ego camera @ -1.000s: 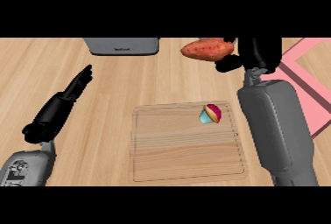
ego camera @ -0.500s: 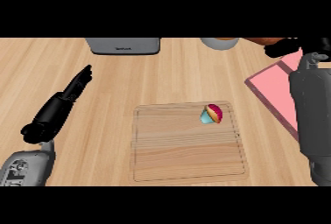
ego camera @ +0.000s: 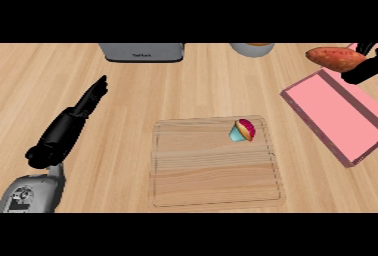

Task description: Pick the sweet potato from the cutting board and place it in the cardboard box

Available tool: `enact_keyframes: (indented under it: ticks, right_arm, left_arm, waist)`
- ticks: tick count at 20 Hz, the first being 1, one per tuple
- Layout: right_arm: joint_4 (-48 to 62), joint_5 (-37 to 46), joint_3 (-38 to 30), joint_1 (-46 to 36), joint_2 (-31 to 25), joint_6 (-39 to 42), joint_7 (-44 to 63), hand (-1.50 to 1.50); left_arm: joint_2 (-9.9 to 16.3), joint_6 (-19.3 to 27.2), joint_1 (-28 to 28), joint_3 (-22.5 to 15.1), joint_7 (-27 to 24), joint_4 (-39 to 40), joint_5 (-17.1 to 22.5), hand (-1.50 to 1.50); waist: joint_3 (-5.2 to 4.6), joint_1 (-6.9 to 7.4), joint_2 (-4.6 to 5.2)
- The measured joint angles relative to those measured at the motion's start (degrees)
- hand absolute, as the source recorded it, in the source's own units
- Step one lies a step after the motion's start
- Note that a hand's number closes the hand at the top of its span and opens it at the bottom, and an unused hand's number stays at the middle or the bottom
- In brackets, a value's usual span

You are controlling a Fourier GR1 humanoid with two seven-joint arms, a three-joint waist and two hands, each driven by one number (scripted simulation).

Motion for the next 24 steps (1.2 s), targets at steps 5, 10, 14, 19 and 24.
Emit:
enact_keyframes:
  ticks: [5,10,14,19,24]
  right_arm:
    - [8.0,-1.2,-0.5,0.3,-4.7,5.6,-4.6,1.5]
    - [14.8,-3.1,-1.0,1.0,-8.1,9.6,-11.5,-1.5]
    - [16.8,-5.8,-2.0,0.9,-9.1,9.7,-18.9,-1.5]
    - [15.8,-15.8,-11.7,-1.9,-6.6,4.7,-24.0,-1.5]
    - [17.3,-27.9,-24.8,-4.4,-4.9,0.5,-23.1,-1.5]
  left_arm:
    - [-0.6,0.4,0.4,-0.6,-0.4,-0.2,-0.8,0.0]
    - [-0.2,-0.5,0.3,0.0,0.5,-1.2,-0.2,0.0]
    - [-0.4,-0.5,-0.2,0.3,0.2,-0.4,-0.1,0.0]
    - [-0.4,-0.4,-0.5,0.5,0.7,-0.1,-0.2,0.0]
    - [0.6,-1.1,-0.3,1.6,-0.5,0.7,0.3,0.0]
  waist:
    - [-0.01,0.16,0.06]
    - [0.01,0.3,0.09]
    - [0.05,0.26,0.15]
    - [0.15,-0.29,-0.17]
    - [0.13,-0.59,-0.11]
